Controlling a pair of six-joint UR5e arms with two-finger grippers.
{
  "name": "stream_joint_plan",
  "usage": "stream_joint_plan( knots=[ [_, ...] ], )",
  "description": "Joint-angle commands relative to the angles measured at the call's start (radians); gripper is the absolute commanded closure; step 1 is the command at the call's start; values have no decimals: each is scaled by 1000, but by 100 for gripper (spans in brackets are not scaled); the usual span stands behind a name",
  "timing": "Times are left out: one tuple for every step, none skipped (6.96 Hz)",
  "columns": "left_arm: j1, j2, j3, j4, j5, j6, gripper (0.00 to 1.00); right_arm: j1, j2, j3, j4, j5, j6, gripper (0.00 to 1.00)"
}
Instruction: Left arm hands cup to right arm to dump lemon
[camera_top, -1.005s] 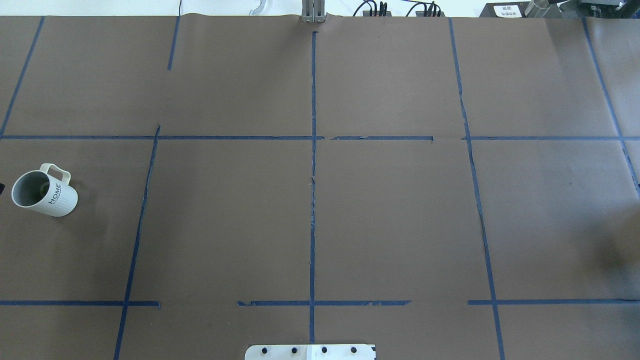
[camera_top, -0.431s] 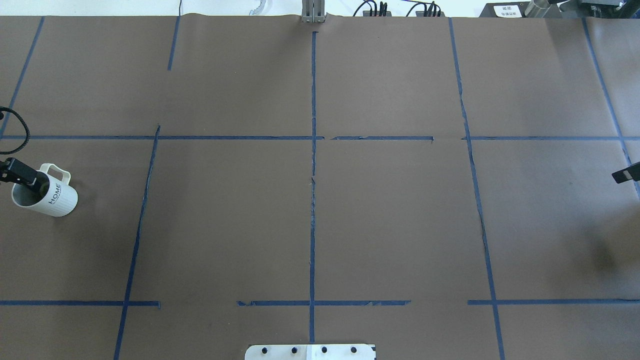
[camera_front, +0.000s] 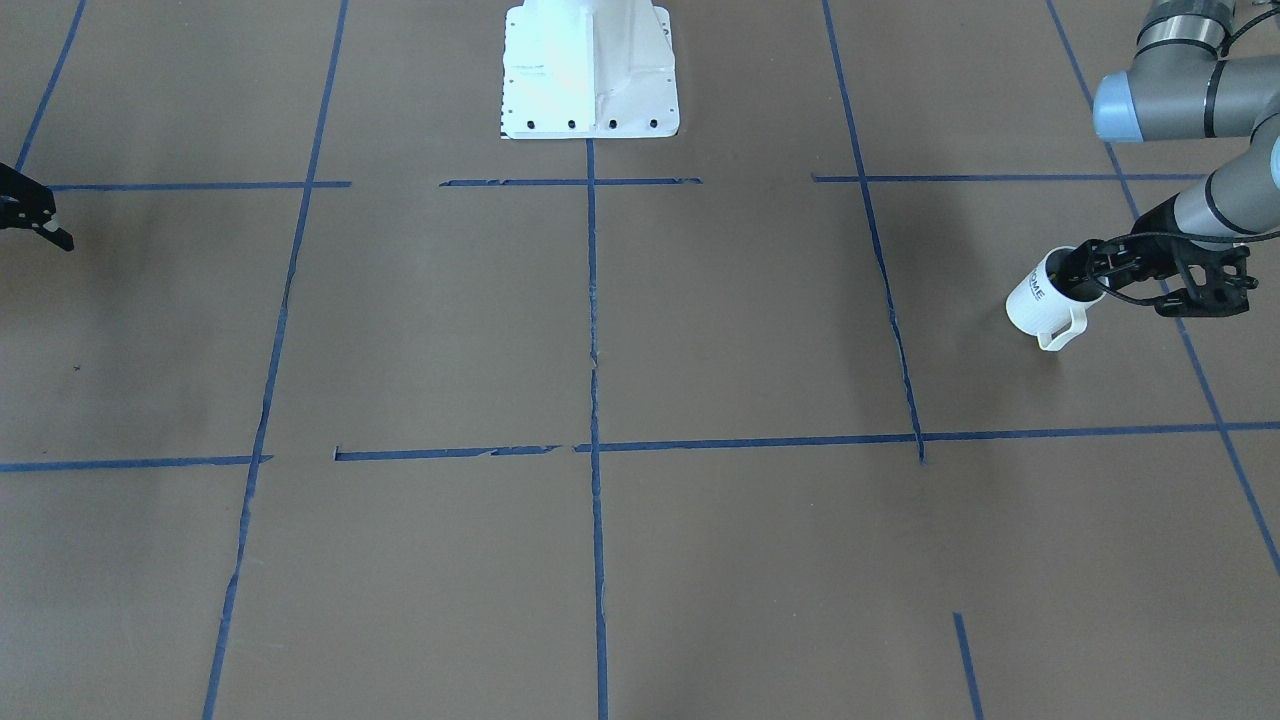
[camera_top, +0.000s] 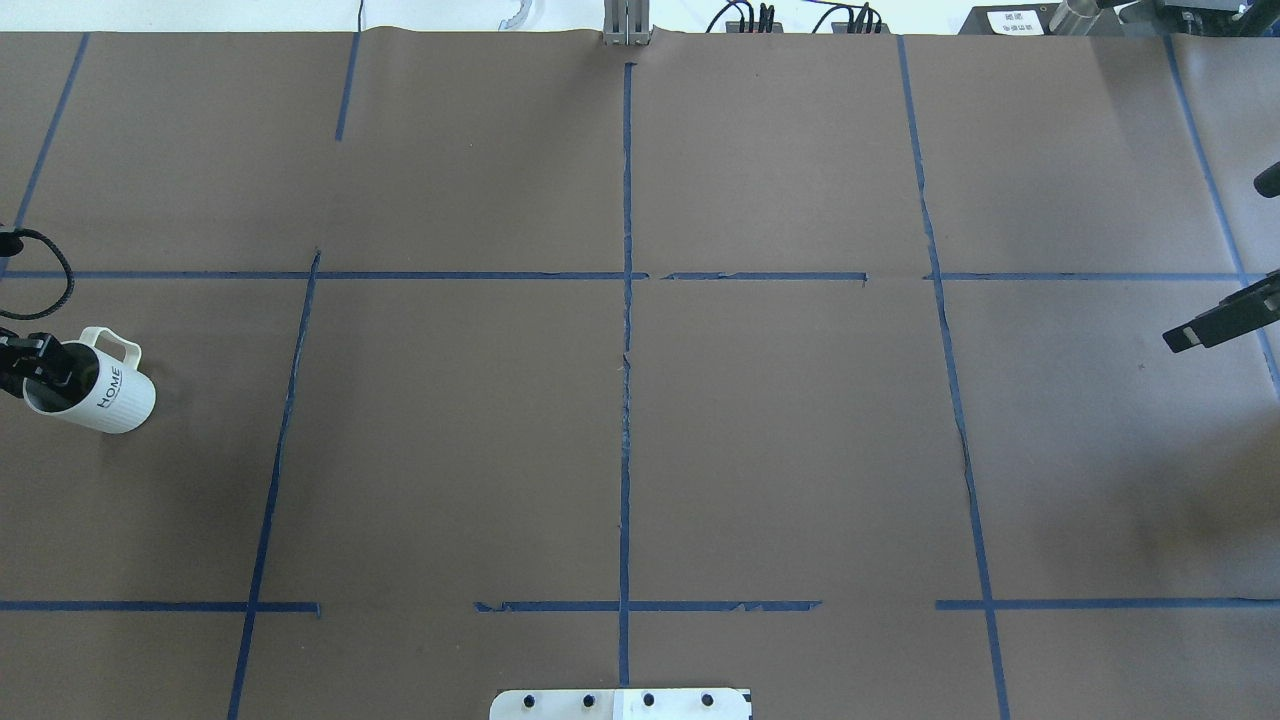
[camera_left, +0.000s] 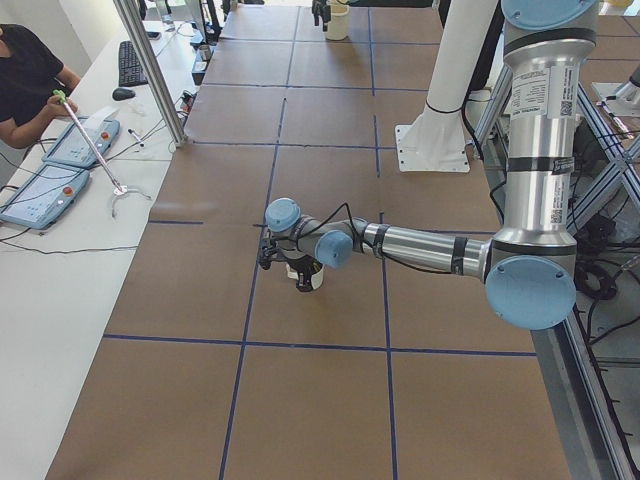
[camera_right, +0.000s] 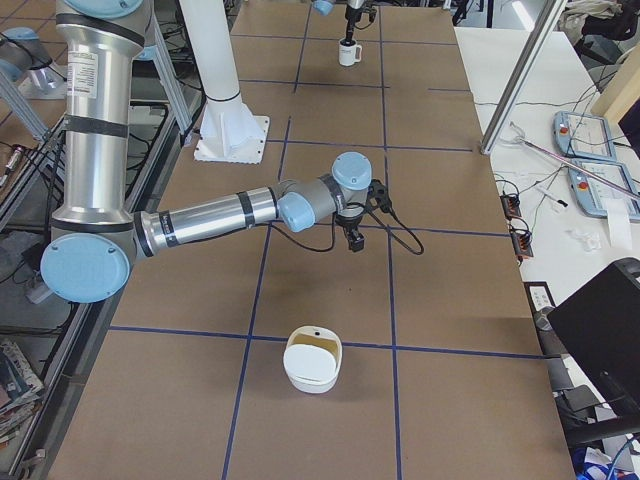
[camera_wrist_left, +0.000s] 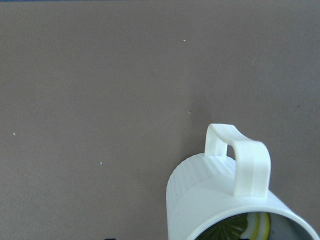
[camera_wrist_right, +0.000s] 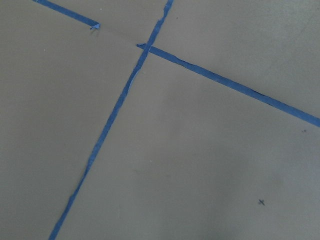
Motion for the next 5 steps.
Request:
stream_joint_plan(
  knots=[
    [0,-7,-18,2,2,-4,100,-80,105,2,1,-73,43,1],
    [-5,-39,-36,14,10,-10,100,-144,188,8,1,-184,140,1],
    [-8,-79,-44,18,63,-10,100,-221,276,8,1,-287,255,1],
    [-11,-161,-49,72,76,-18,100,-317,364,4,1,-417,356,1],
    [-11,-288,-76,195,77,-88,100,-406,429,7,1,-547,435,0]
  ],
)
